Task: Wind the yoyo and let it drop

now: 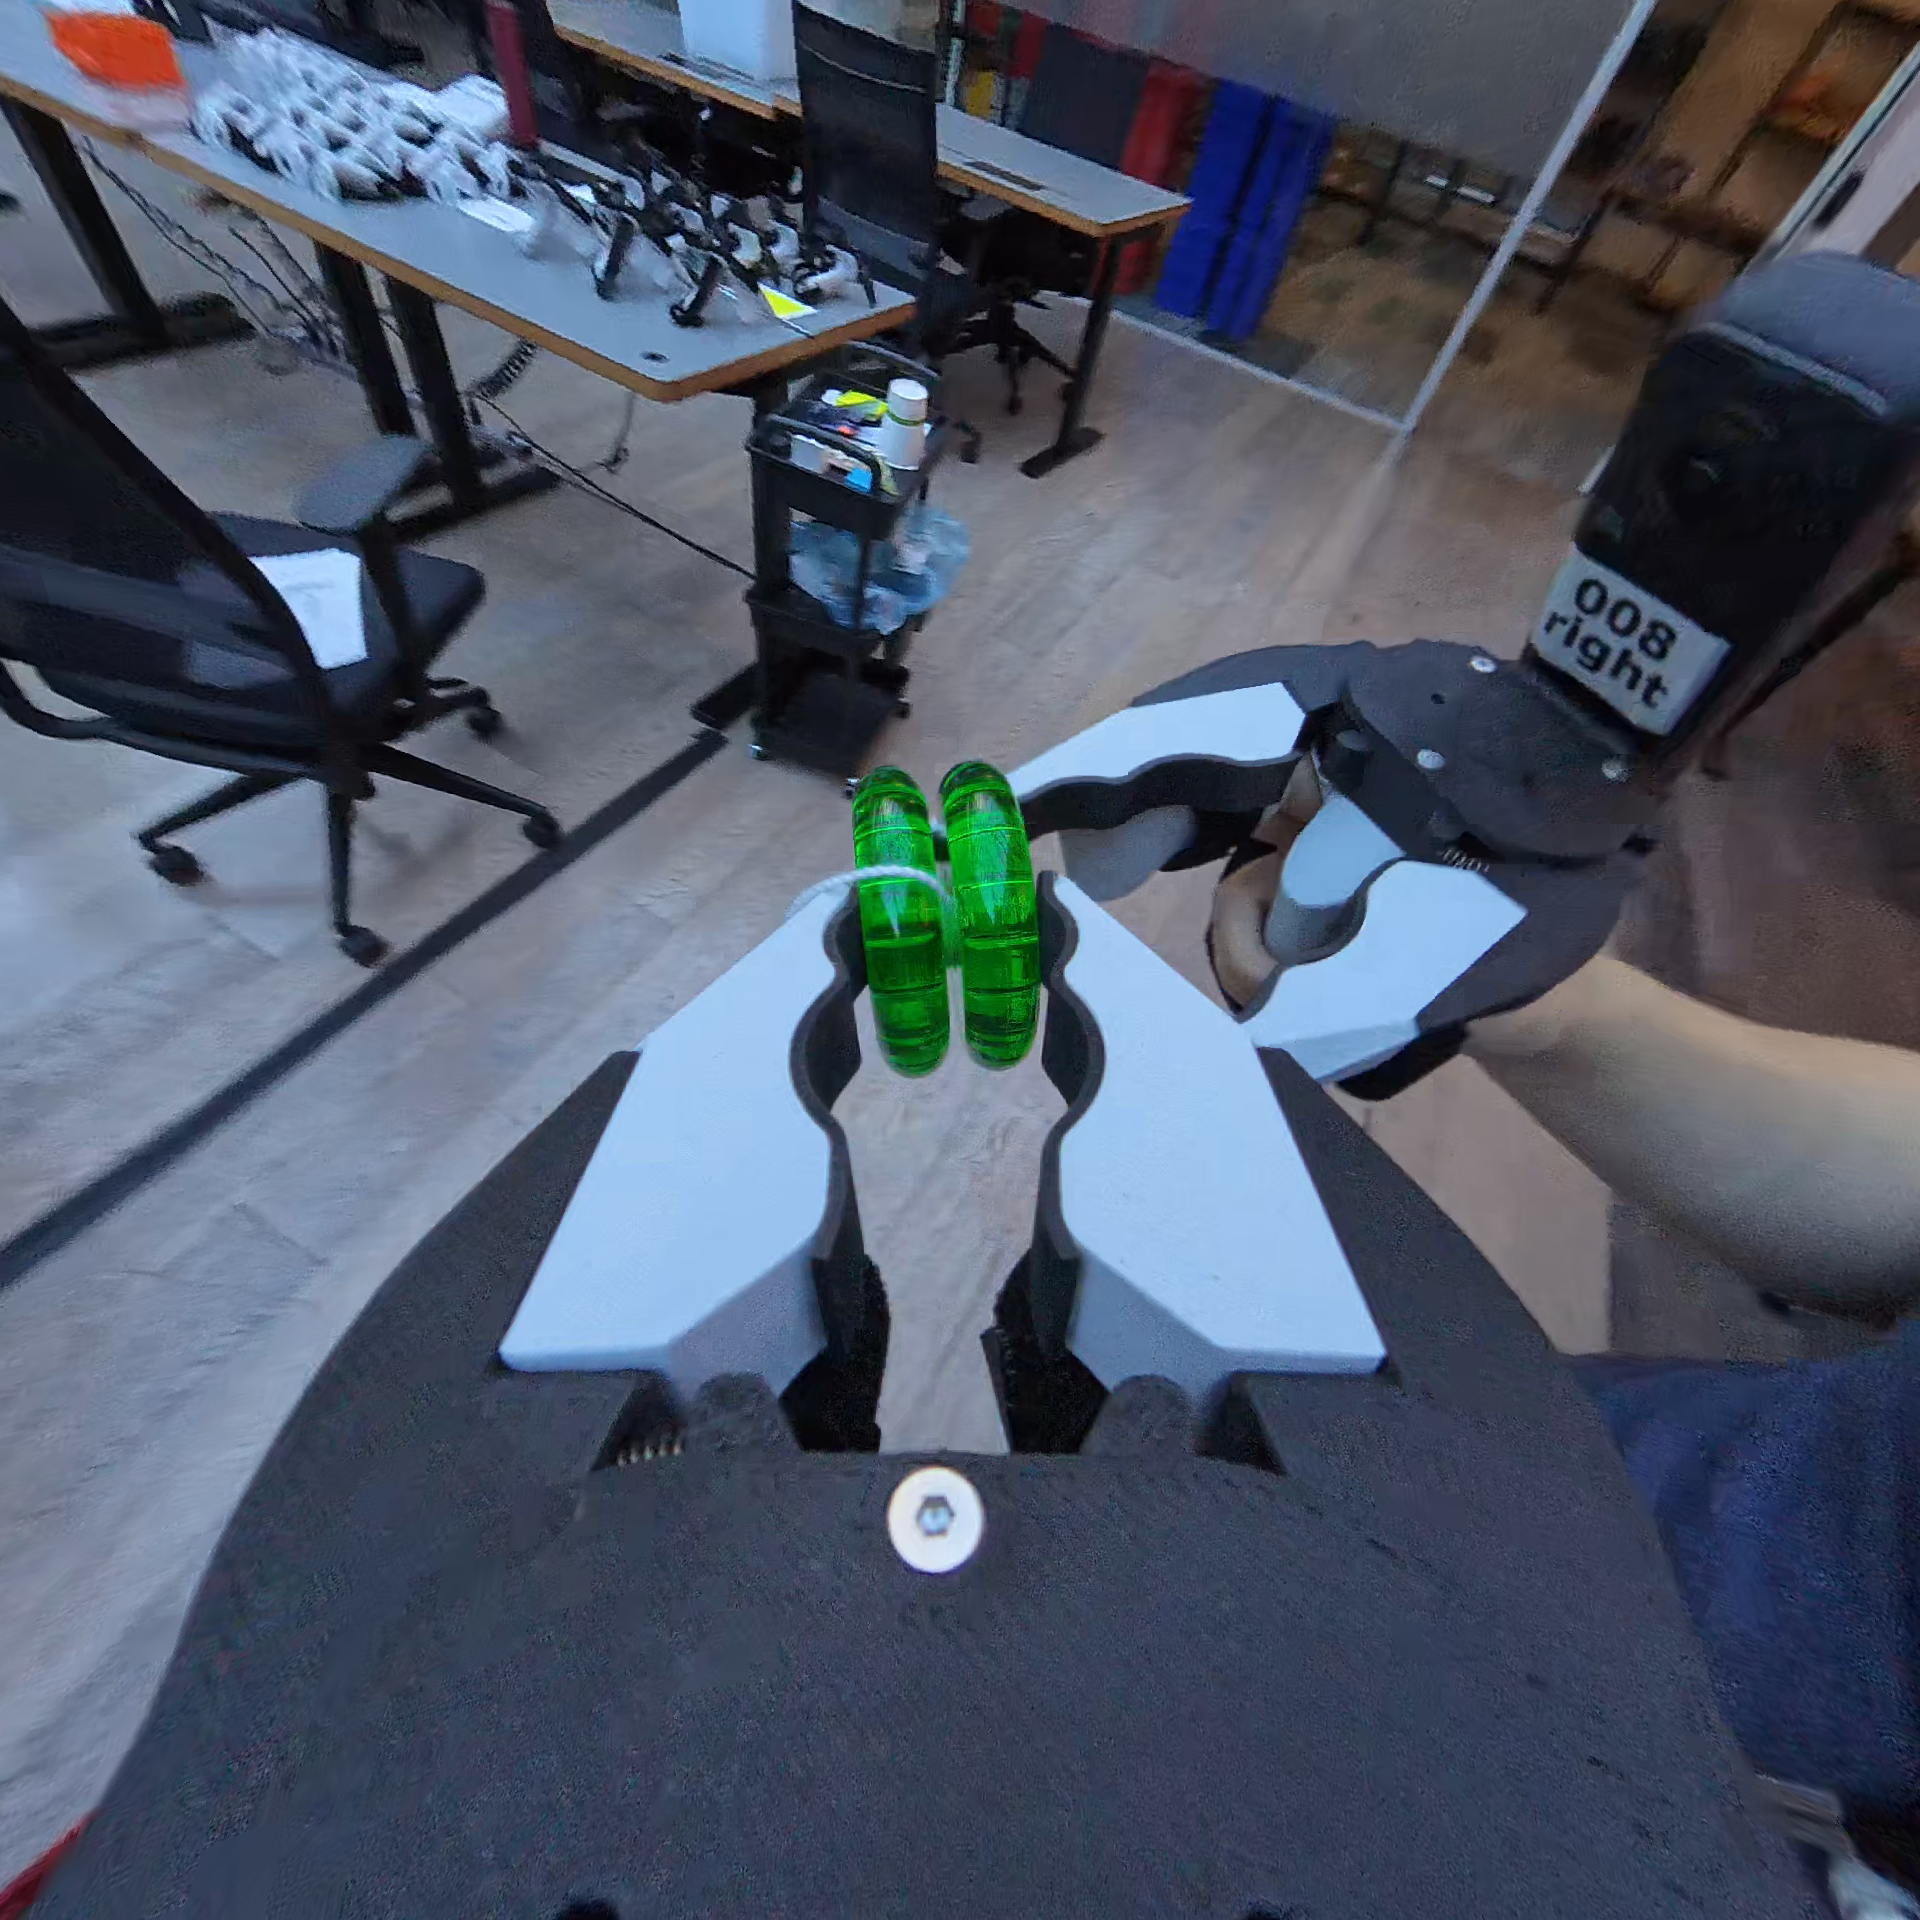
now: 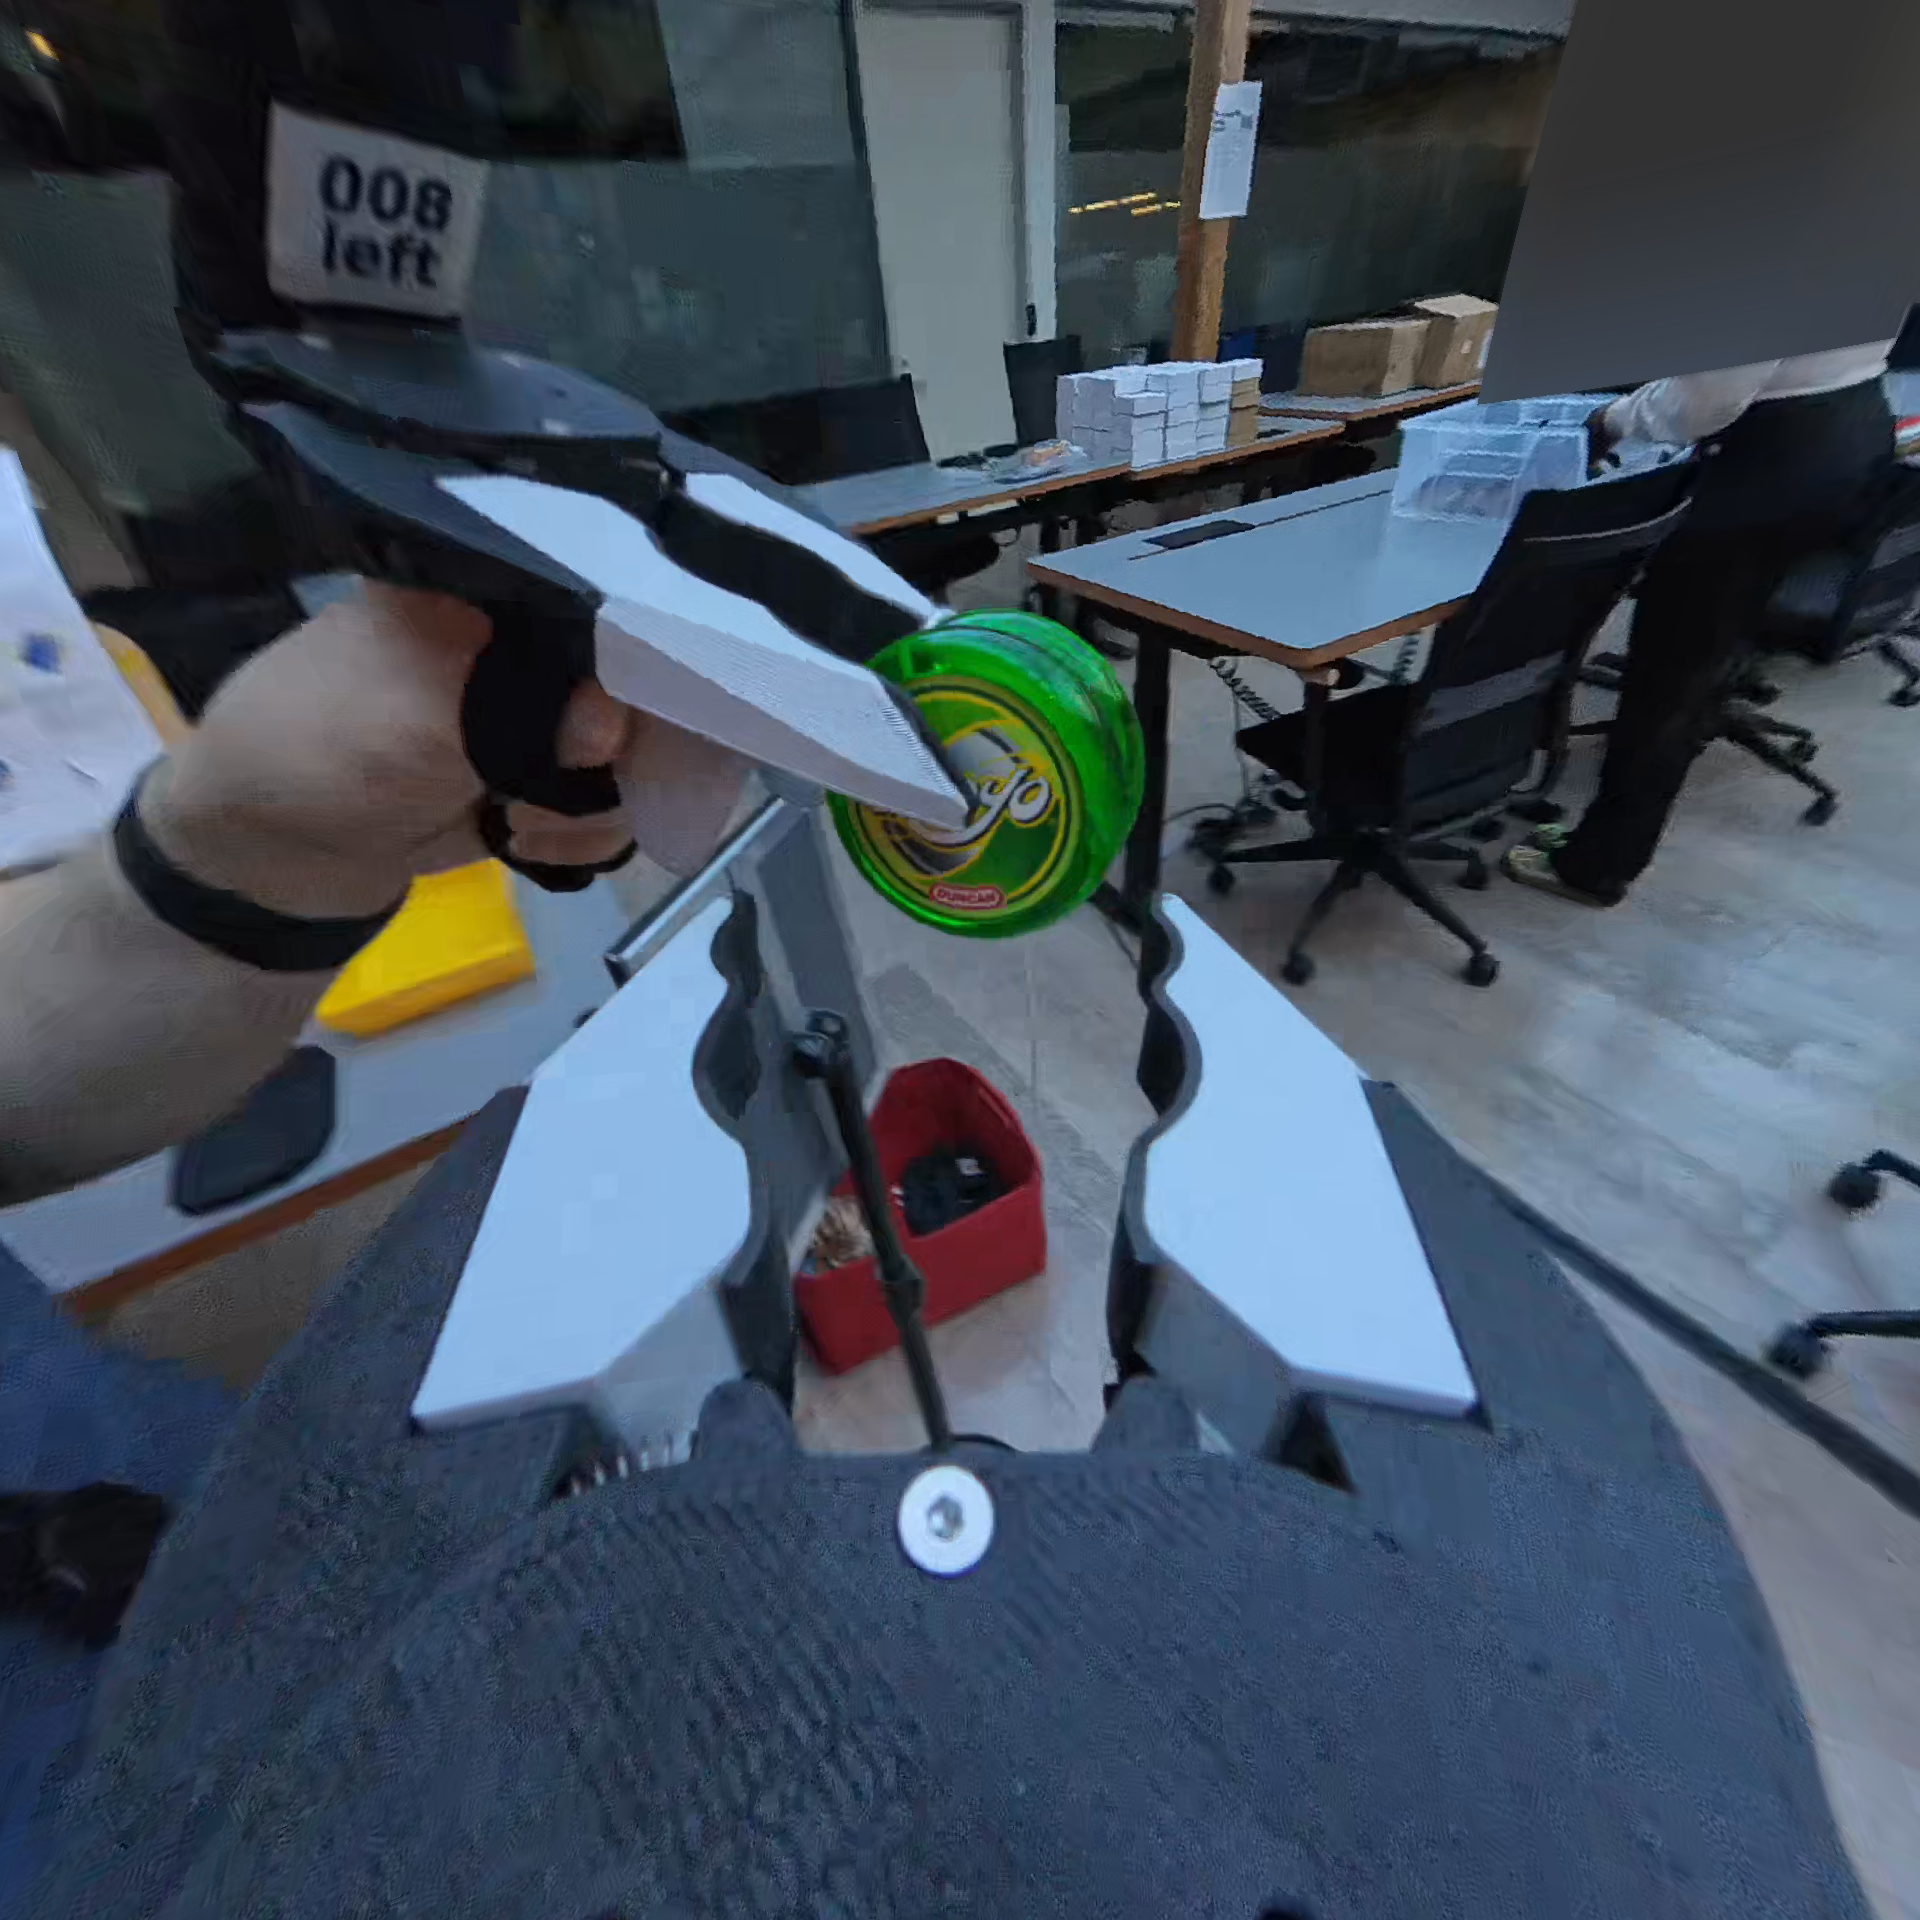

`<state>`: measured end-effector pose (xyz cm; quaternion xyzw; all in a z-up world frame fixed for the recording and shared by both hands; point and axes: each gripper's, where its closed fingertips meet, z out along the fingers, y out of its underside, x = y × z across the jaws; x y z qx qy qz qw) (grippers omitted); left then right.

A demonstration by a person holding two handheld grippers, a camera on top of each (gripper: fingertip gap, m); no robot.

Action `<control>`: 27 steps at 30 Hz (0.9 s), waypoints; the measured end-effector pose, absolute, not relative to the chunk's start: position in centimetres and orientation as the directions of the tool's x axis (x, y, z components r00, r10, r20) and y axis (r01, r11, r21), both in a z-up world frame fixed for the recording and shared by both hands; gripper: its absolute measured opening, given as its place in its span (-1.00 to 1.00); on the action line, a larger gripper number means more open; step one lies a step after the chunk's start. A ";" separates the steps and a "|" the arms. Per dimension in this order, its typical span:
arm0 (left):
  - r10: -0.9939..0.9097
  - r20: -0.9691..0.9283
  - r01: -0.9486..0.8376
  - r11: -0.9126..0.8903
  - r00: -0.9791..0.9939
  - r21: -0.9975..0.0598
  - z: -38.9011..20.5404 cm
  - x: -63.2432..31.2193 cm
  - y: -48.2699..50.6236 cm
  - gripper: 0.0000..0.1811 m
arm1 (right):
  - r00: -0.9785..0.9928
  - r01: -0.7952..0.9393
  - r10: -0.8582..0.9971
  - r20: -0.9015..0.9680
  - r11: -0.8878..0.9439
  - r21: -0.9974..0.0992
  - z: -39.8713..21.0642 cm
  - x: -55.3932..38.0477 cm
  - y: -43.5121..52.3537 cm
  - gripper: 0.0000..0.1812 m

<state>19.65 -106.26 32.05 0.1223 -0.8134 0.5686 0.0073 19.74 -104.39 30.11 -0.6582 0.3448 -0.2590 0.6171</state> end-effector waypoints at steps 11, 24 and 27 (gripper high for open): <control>-0.203 -0.473 0.319 0.511 -0.857 -0.798 31.1 19.6 -107.1 -0.67 | 0.483 -0.529 0.021 -0.875 0.804 -0.273 29.8 20.7 -106.2 -0.02; -0.209 -0.541 0.385 0.503 -0.815 -0.774 31.0 18.8 -108.5 -0.67 | 0.559 -0.466 -0.054 -0.827 0.805 -0.368 30.6 20.1 -106.2 -0.27; -0.212 -0.557 0.395 0.510 -0.803 -0.764 30.9 19.0 -108.3 -0.67 | 0.569 -0.487 -0.061 -0.820 0.779 -0.395 30.7 19.9 -106.0 -0.38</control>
